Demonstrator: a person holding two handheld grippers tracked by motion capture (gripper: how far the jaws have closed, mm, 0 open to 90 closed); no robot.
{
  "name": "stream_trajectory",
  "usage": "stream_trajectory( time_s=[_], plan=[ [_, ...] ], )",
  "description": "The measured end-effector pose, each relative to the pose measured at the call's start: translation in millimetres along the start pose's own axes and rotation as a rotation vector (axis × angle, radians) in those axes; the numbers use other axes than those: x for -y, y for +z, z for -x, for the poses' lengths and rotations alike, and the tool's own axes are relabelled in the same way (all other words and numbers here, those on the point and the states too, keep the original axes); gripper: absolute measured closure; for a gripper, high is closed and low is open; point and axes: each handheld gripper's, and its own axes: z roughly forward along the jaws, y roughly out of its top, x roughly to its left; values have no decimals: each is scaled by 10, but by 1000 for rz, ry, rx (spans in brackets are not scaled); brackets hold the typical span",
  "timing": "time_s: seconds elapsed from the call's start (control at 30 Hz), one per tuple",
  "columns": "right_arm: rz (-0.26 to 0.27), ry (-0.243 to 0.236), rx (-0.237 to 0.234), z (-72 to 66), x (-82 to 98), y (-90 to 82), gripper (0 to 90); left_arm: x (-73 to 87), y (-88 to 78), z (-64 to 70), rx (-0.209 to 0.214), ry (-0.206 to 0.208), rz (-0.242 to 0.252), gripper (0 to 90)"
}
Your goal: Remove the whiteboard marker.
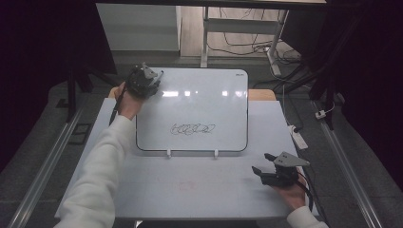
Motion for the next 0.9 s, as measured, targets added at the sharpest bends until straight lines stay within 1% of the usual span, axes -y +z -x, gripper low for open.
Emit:
stream_trajectory(
  time_s=[0.2,0.5,0.53,0.6,0.63,0.77,0.9],
  plan=[
    [-1,-1,5,0,0,-3,264,-14,11,46,-8,32,7,786],
    [0,-1,9,5,2,-2,266,-18,7,75,-1,57,11,812],
    [0,0,9,6,3,-1,265,-21,-1,86,-1,69,9,812],
    [1,-1,11,7,3,-3,266,-25,-21,88,1,78,10,813],
    [1,0,11,7,2,-3,266,-25,-33,88,4,75,13,813],
    [2,0,11,8,4,-2,267,-18,-116,79,18,73,30,814],
    [4,-3,10,2,-1,-2,269,12,-252,106,46,66,70,814]
  ],
)
